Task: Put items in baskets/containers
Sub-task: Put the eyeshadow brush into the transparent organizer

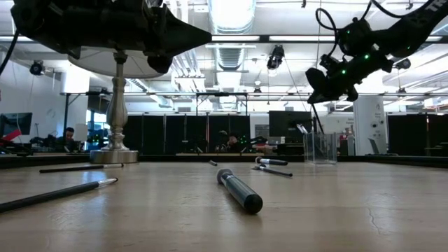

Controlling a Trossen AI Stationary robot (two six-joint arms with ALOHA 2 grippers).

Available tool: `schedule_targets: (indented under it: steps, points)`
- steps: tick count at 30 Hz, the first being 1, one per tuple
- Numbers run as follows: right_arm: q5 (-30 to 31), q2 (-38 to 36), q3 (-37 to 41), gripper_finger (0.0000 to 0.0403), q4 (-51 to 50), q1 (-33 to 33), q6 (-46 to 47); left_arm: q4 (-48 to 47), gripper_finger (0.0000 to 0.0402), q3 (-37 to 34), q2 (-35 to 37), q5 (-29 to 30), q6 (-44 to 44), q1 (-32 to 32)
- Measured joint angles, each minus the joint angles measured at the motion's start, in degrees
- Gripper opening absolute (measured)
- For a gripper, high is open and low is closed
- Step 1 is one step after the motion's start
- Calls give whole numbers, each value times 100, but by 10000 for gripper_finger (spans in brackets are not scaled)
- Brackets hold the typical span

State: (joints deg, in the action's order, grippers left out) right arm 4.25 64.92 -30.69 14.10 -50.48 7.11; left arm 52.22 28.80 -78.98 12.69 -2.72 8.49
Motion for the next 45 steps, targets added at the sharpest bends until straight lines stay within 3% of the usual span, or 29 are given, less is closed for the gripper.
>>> schedule_targets:
  steps: [14, 20, 27, 36, 45]
  points:
    - [63, 243, 189, 13, -63, -22, -295, -32, 0, 0, 0, 0, -11, 0]
    - [36, 169, -4, 13, -674, -222, -435, -41, 0, 0, 0, 0, -11, 0]
    - [-267, 156, -5, 13, -771, -247, -524, -43, 0, -1, 0, 1, -9, 0]
    - [-704, 820, -1, 13, -402, -249, -925, -46, 0, 0, 0, 1, -9, 0]
    - [-750, 1360, -73, 13, -48, -247, -1017, -87, 0, 0, -2, 2, -9, 0]
